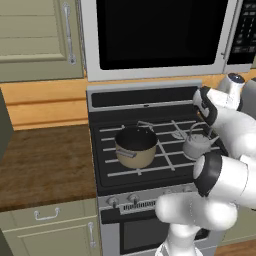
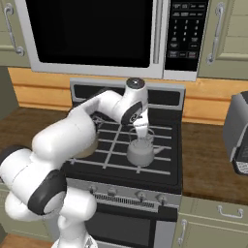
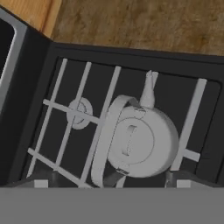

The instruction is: Pick the kettle from the counter and place it on a stove burner. Then turn the burner on.

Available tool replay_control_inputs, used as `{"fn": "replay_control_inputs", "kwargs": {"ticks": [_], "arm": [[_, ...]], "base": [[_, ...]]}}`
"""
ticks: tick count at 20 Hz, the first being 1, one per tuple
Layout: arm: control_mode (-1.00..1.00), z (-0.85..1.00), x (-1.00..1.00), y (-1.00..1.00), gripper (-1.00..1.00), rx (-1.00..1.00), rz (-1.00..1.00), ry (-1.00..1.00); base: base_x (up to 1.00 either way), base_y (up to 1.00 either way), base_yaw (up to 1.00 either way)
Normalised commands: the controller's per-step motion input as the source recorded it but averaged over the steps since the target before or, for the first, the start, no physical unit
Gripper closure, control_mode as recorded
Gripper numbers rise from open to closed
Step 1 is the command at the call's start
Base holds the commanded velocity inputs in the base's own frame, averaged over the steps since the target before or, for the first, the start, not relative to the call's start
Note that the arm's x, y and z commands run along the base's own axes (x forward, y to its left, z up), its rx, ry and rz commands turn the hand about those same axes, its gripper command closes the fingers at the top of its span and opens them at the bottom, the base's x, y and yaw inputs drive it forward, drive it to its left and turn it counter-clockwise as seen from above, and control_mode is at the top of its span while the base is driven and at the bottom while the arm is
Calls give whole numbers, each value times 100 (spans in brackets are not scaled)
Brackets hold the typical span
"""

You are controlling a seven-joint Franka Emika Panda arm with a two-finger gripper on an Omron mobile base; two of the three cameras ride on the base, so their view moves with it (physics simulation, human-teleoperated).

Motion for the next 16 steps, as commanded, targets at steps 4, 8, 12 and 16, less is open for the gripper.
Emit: {"fn": "replay_control_inputs", "kwargs": {"ticks": [4, 8, 12, 16], "arm": [[-100, 8, -100, -11, -100, -1, 5, -37], [-100, -4, -100, -38, -100, -3, 7, -33], [-100, -31, -100, -67, -100, -2, 7, -25], [-100, -55, -100, -78, -100, -14, 15, -17]], "base": [[0, 0, 0], [0, 0, 0], [0, 0, 0], [0, 0, 0]]}}
